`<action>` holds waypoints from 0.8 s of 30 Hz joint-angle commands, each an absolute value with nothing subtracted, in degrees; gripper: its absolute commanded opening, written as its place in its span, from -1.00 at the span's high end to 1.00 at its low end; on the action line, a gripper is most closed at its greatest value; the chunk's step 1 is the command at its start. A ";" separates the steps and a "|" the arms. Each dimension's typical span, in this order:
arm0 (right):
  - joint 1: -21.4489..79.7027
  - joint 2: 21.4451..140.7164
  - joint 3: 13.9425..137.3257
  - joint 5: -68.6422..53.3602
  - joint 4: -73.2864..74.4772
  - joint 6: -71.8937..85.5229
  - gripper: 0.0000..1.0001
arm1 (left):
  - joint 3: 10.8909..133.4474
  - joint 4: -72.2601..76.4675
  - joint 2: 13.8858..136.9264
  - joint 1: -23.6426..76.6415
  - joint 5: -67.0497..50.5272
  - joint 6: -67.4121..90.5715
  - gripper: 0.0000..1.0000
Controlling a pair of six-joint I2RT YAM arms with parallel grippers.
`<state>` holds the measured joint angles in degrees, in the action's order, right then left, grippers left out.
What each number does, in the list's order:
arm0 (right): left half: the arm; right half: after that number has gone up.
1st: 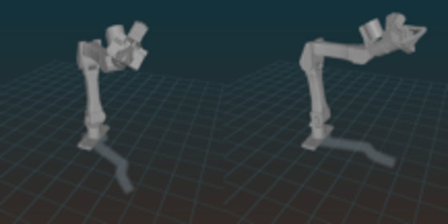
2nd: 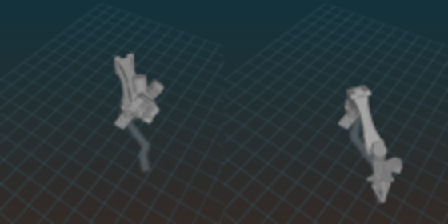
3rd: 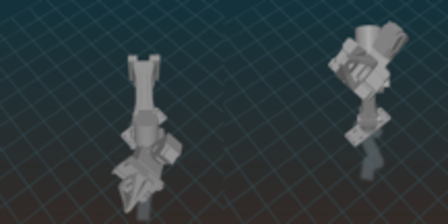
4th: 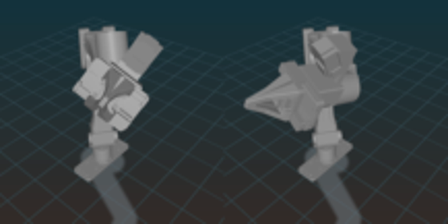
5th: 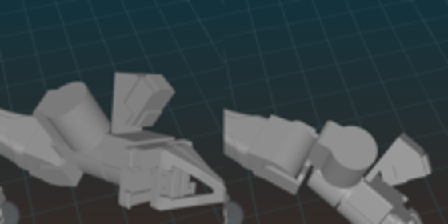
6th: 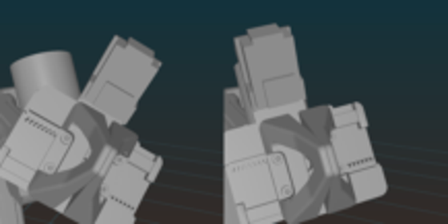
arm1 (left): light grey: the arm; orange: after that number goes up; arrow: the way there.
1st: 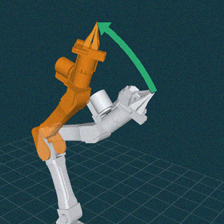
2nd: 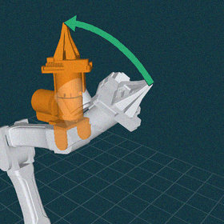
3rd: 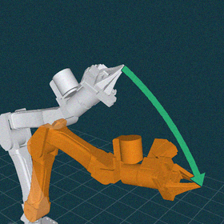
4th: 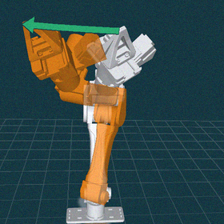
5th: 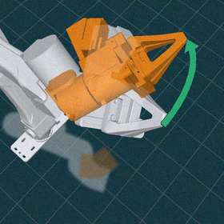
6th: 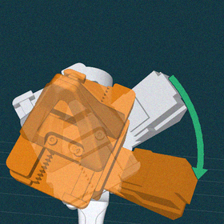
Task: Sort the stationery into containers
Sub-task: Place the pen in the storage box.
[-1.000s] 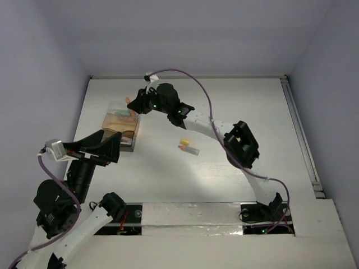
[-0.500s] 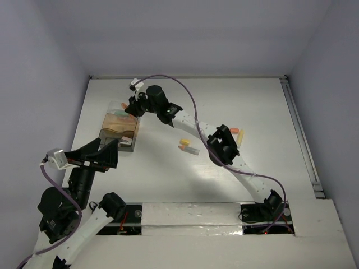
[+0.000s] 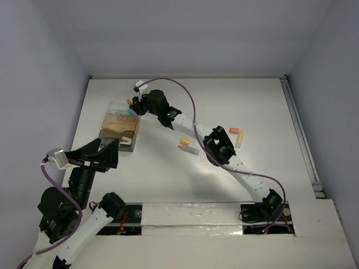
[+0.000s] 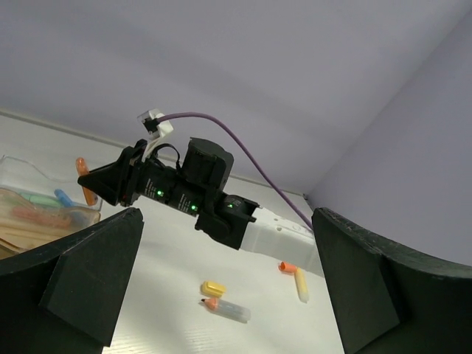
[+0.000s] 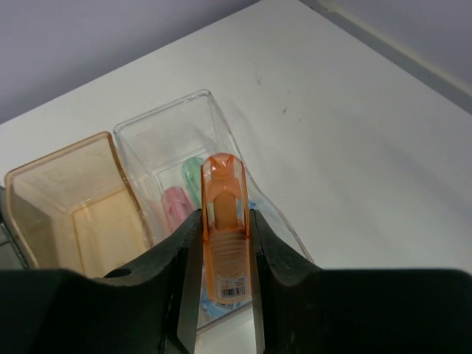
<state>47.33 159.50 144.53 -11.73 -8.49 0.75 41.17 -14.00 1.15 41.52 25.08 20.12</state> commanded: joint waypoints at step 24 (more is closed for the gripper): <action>47.20 133.53 118.06 -15.82 -29.08 5.19 -0.52 | 41.66 -11.60 4.39 41.57 24.09 20.30 -0.98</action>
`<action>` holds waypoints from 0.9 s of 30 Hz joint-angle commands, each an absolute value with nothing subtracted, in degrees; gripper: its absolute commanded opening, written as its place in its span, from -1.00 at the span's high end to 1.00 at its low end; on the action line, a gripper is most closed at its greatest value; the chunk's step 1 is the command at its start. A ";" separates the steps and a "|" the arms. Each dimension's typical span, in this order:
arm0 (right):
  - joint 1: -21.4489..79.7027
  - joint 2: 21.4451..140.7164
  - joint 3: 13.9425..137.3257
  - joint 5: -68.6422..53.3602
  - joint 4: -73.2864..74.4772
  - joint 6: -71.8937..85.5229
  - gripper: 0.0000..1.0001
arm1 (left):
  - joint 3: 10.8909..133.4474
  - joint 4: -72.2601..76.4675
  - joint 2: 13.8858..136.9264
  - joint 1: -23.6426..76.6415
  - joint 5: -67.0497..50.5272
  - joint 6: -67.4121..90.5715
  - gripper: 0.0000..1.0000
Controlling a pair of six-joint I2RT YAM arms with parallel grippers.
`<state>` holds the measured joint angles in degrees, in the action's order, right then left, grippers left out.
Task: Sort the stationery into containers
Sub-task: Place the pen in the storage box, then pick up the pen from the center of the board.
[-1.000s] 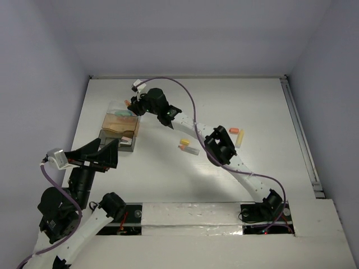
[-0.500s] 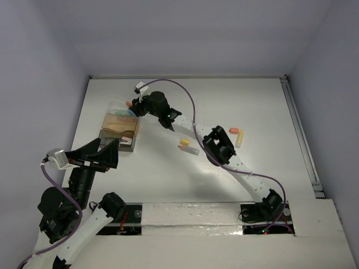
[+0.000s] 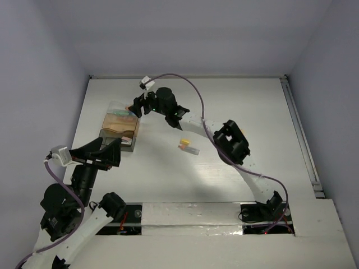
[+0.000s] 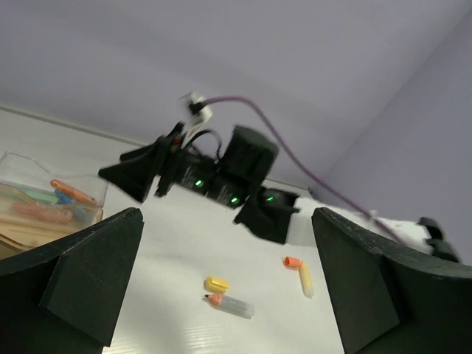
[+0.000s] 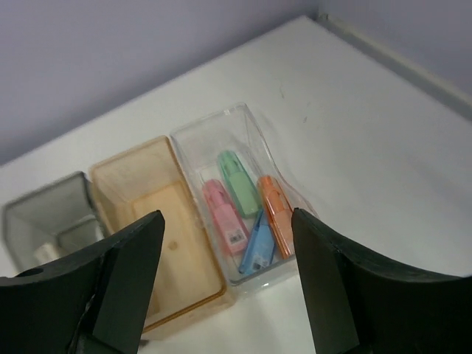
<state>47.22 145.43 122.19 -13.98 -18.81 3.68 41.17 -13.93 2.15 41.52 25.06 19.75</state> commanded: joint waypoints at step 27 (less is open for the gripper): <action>19.35 68.90 42.11 14.33 3.87 22.76 -0.20 | 23.30 24.16 31.81 43.15 -6.06 37.79 0.23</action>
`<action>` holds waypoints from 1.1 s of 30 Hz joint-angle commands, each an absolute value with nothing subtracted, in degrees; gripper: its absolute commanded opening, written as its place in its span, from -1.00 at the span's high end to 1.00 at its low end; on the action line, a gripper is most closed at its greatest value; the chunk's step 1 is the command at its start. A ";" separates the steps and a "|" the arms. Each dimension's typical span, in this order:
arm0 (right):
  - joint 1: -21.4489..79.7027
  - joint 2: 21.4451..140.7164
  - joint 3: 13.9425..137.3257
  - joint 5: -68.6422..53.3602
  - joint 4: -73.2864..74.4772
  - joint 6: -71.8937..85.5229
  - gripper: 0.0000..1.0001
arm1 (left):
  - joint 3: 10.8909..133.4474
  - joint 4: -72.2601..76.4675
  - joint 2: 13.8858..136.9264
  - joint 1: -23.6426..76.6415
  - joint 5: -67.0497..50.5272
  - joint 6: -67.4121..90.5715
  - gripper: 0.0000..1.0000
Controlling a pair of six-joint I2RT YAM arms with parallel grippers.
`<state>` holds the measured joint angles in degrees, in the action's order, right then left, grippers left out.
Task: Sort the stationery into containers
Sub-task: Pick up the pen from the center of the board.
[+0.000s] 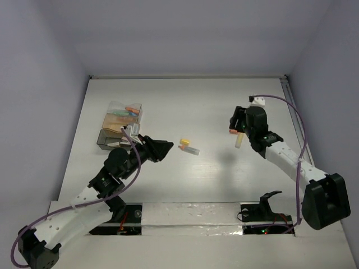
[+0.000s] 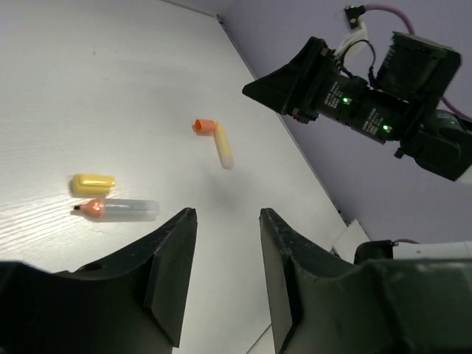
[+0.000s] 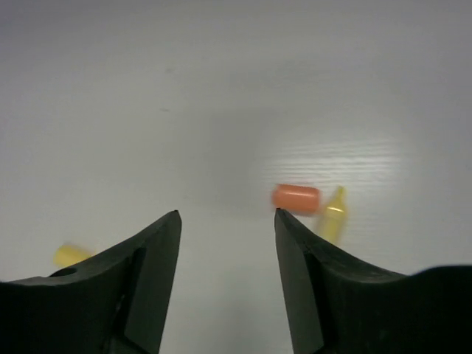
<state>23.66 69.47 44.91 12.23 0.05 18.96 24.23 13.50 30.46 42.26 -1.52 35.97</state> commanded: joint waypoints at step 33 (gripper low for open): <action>11.34 95.97 56.16 15.73 18.72 24.17 0.16 | 18.11 36.04 42.10 45.00 -8.61 31.55 0.28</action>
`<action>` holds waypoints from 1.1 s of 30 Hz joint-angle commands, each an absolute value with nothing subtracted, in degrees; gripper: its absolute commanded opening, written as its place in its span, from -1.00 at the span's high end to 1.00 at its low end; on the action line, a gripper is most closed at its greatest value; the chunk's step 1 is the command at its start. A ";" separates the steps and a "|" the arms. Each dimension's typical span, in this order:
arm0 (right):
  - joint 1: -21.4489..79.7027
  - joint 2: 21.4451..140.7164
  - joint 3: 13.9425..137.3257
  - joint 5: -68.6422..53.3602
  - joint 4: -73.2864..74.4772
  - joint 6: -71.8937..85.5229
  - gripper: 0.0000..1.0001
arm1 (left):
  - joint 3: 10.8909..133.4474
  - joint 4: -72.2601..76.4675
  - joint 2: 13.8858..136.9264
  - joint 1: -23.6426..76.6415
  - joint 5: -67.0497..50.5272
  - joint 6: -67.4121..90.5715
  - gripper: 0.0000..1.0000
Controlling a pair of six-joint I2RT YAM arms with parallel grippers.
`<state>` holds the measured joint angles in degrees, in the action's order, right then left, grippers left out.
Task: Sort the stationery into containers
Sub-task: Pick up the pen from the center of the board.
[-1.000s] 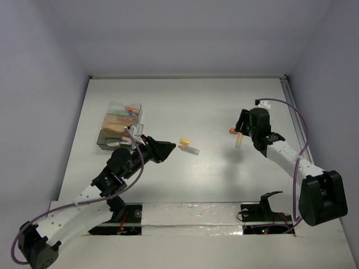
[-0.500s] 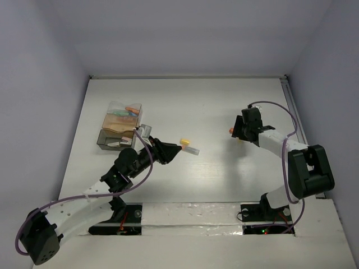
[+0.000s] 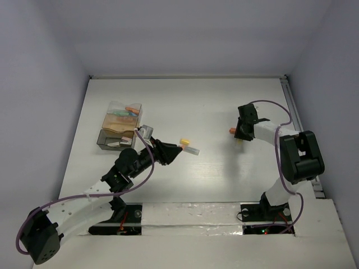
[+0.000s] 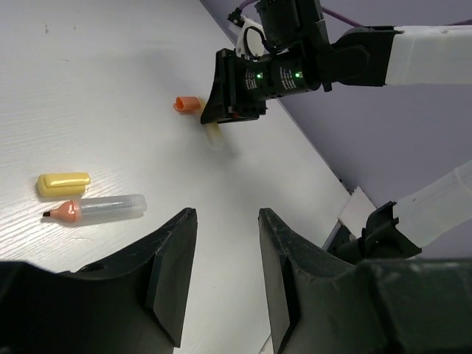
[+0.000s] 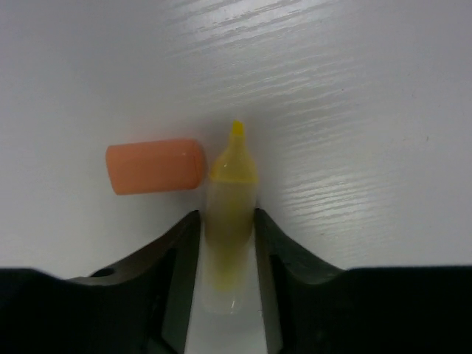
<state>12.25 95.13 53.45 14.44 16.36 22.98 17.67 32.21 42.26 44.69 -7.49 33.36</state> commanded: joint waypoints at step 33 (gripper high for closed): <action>44.29 79.71 49.83 1.50 -12.73 38.40 1.00 | 27.06 31.83 55.10 47.72 -0.90 29.88 0.04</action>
<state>42.52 79.15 48.51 2.20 -2.17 35.24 23.90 33.06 54.43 47.55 -6.55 30.87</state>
